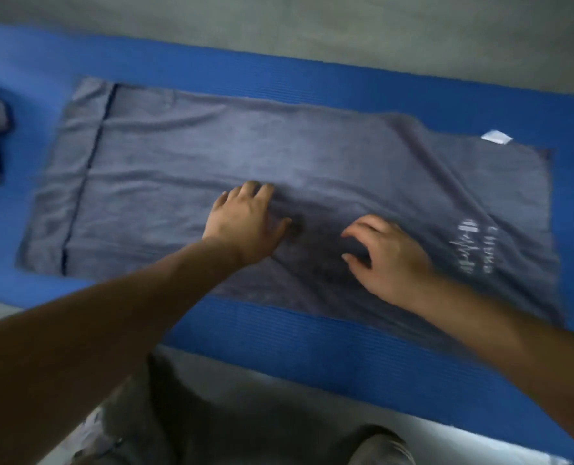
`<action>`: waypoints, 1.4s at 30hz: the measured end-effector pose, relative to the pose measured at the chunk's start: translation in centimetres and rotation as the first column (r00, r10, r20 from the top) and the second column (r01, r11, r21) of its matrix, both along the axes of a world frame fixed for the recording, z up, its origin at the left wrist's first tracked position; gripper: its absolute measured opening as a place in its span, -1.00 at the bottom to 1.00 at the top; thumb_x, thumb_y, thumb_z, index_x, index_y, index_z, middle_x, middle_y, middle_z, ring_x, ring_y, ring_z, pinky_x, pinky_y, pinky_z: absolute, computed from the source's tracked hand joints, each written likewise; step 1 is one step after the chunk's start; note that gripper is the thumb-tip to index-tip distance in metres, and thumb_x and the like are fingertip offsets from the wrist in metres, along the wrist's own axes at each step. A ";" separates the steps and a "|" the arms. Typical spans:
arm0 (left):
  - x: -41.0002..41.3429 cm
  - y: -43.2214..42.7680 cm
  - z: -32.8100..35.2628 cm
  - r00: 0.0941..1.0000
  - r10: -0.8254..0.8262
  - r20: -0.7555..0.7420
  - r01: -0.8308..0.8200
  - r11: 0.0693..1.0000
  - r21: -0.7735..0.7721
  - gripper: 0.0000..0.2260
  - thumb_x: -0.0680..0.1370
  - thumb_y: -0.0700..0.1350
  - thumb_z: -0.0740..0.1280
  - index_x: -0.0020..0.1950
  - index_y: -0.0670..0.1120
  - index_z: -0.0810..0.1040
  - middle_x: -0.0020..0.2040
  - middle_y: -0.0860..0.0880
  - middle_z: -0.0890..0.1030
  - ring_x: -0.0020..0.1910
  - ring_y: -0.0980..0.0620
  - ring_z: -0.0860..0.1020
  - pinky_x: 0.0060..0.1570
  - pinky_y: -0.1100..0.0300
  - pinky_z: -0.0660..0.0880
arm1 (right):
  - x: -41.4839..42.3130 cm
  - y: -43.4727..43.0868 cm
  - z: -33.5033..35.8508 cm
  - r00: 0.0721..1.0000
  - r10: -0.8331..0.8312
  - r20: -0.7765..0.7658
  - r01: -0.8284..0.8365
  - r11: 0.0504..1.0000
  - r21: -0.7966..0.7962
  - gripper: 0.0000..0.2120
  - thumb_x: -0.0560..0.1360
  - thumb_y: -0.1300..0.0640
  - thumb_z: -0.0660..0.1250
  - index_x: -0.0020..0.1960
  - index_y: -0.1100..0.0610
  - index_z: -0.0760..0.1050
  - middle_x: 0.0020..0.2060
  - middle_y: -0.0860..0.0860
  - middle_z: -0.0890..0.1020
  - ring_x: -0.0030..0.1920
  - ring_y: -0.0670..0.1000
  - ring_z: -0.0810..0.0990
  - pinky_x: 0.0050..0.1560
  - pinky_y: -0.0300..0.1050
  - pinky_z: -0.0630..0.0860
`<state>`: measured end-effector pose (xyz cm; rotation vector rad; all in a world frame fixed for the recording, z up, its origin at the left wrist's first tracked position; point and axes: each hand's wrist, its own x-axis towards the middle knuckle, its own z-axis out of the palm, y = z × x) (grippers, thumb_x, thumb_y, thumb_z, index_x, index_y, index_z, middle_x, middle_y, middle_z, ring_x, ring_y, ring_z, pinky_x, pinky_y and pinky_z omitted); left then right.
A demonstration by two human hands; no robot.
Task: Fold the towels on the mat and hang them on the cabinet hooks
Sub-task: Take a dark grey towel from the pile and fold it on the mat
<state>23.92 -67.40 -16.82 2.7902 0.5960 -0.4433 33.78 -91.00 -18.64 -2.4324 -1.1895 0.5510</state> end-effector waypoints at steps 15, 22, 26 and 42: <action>-20.4 28.9 3.7 0.811 0.562 -0.163 -0.569 0.822 0.002 -0.51 0.57 0.16 0.32 0.44 0.02 0.41 0.30 -0.18 0.45 0.30 -0.28 0.45 0.23 -0.15 0.47 | -6.2 35.6 1.4 0.850 0.522 0.067 -0.509 0.849 -0.144 -0.65 0.56 0.00 0.31 0.30 0.09 0.51 0.24 0.07 0.51 0.23 0.18 0.48 0.25 0.10 0.46; -28.0 32.2 -2.0 0.641 0.742 -0.196 -0.767 0.628 -0.134 -0.65 0.50 0.08 0.40 0.20 -0.04 0.49 0.17 -0.15 0.54 0.11 -0.23 0.57 0.07 -0.02 0.51 | -4.7 51.8 0.3 0.943 0.327 0.059 -0.319 0.941 -0.116 -0.65 0.56 0.11 0.37 0.31 0.19 0.52 0.31 0.15 0.51 0.28 0.15 0.52 0.29 -0.05 0.41; -29.0 33.2 -3.4 0.578 0.791 -0.201 -0.811 0.531 -0.245 -0.77 0.48 0.09 0.45 0.02 0.04 0.50 -0.07 0.03 0.58 -0.01 -0.08 0.56 -0.14 0.10 0.42 | -3.5 58.6 -0.4 0.962 0.253 0.104 -0.238 0.962 -0.137 -0.60 0.57 0.17 0.35 0.40 0.17 0.48 0.43 0.14 0.43 0.42 0.14 0.41 0.41 -0.07 0.31; -33.5 37.9 -3.4 0.375 0.926 -0.043 -0.836 0.318 -0.446 -0.82 0.50 0.00 0.50 -0.22 -0.03 0.58 -0.24 0.01 0.64 -0.16 -0.04 0.61 -0.09 0.06 0.54 | 0.5 65.2 1.8 0.827 0.472 0.304 -0.387 0.872 -0.300 -0.89 0.53 0.19 0.39 0.01 0.21 0.62 0.04 0.25 0.63 0.06 0.27 0.59 0.10 0.08 0.53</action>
